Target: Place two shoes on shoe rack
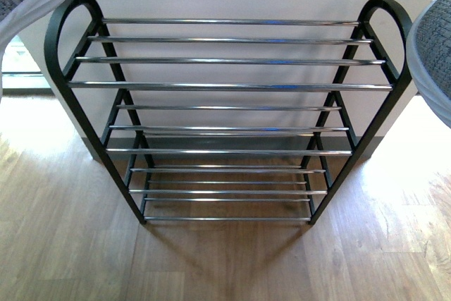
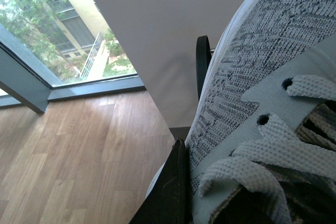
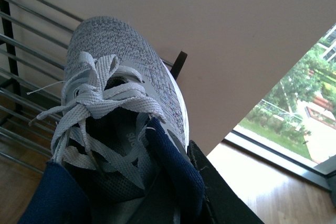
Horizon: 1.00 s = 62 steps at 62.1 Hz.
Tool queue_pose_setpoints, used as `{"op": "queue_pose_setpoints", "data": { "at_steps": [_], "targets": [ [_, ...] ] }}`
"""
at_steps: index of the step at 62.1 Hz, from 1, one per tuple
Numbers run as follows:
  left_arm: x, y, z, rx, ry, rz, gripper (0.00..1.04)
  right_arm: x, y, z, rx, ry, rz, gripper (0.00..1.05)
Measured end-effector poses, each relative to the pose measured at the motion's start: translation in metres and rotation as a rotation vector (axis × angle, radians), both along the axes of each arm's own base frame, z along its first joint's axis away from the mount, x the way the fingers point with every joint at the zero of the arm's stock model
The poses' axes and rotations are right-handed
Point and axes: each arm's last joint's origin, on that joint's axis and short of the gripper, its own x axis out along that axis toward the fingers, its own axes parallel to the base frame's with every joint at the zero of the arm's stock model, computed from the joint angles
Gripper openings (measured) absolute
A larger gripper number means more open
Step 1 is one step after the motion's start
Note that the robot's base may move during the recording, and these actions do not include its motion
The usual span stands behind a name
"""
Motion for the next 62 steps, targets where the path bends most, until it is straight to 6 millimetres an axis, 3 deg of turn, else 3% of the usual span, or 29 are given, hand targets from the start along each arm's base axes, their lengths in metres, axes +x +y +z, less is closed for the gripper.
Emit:
{"op": "queue_pose_setpoints", "data": {
  "at_steps": [23, 32, 43, 48, 62],
  "targets": [
    [0.000, 0.001, 0.000, 0.003, -0.001, 0.011, 0.02, 0.000, 0.000, 0.000, 0.002, 0.000, 0.011, 0.01],
    [0.000, 0.000, 0.000, -0.002, 0.001, -0.007, 0.02, 0.005, 0.007, 0.004, 0.197, 0.074, 0.091, 0.01],
    [0.000, 0.000, 0.000, 0.002, 0.000, 0.006, 0.02, 0.047, 0.036, 0.036, 0.410, 0.109, 0.095, 0.01],
    [0.000, 0.000, 0.000, 0.000, 0.000, 0.000, 0.02, 0.082, 0.046, 0.046, 0.473, 0.138, 0.078, 0.01],
    [0.000, 0.000, 0.000, 0.001, 0.000, 0.001, 0.02, 0.151, 0.060, 0.022, 0.560, 0.305, -0.108, 0.01]
  ]
}}
